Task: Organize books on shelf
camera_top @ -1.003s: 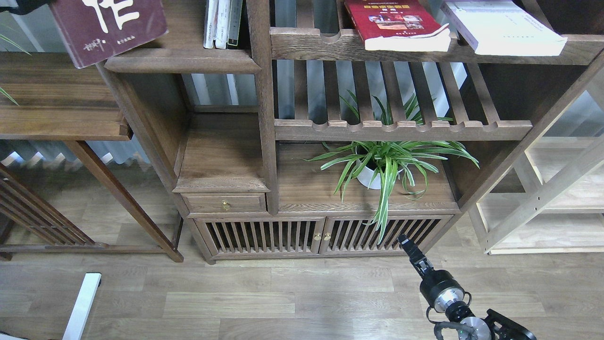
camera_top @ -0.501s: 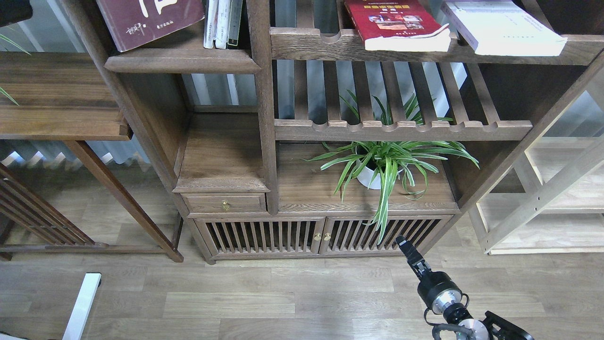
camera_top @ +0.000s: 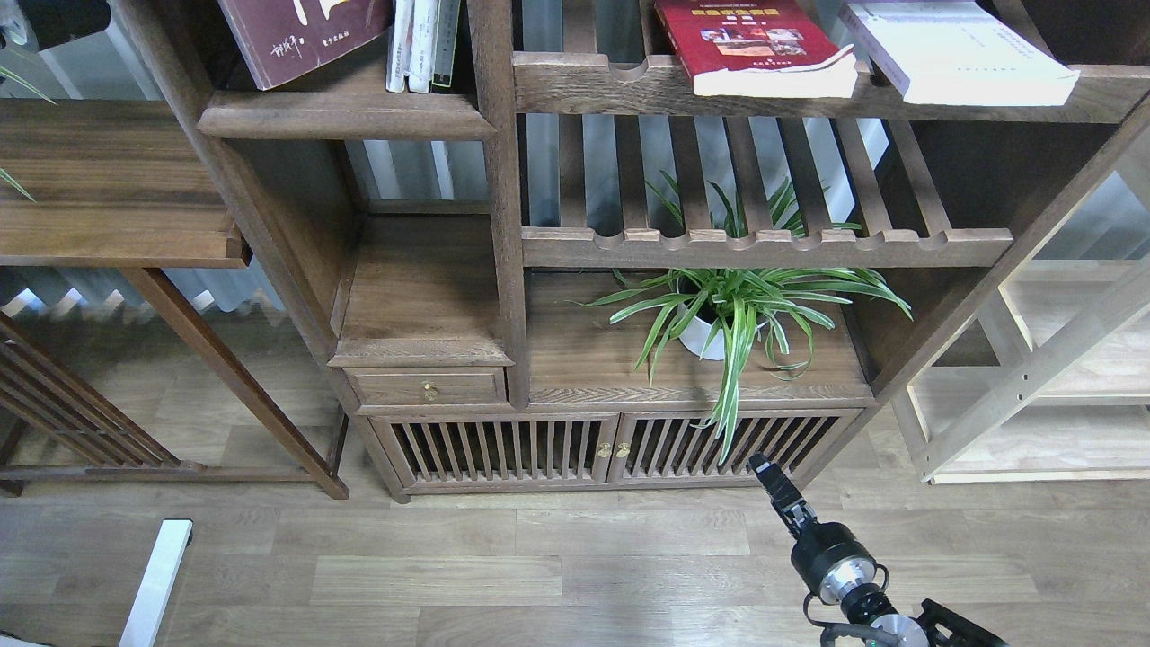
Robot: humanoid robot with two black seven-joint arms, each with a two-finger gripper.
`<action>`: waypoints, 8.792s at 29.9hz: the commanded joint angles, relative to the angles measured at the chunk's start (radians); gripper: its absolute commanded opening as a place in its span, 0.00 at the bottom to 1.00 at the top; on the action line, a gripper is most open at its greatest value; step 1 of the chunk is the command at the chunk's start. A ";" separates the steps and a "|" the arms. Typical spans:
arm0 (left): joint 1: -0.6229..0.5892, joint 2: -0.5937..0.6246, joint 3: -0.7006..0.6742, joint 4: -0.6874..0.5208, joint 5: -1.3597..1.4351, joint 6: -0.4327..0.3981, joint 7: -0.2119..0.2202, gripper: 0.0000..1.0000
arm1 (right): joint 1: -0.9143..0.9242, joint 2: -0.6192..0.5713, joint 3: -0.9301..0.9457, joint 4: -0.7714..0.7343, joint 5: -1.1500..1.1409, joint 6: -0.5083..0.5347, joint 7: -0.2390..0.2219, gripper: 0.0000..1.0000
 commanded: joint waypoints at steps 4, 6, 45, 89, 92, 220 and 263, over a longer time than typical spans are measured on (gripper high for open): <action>-0.018 -0.050 0.032 0.045 0.000 0.000 0.000 0.03 | -0.010 0.001 0.001 0.011 0.001 0.000 0.000 0.99; -0.024 -0.064 0.043 0.045 0.000 0.000 0.000 0.02 | -0.010 0.001 0.001 0.011 0.001 0.000 0.000 0.99; -0.104 -0.234 0.135 0.170 0.000 0.000 0.000 0.04 | -0.035 -0.001 0.002 0.038 0.024 0.000 0.002 0.99; -0.095 -0.136 0.112 0.094 -0.025 0.000 -0.018 0.71 | -0.050 -0.004 0.002 0.051 0.031 0.000 0.003 0.99; -0.093 -0.136 0.106 0.094 -0.037 0.000 -0.035 0.72 | -0.050 -0.002 0.002 0.051 0.031 0.000 0.003 0.99; 0.809 -0.331 -0.224 -0.464 -0.111 0.000 0.000 0.95 | 0.206 -0.285 0.481 0.607 0.044 0.000 -0.002 0.99; 0.889 -0.325 -0.238 -0.464 -0.120 0.000 0.000 0.98 | 0.372 -0.283 0.465 0.475 0.035 0.000 -0.003 0.99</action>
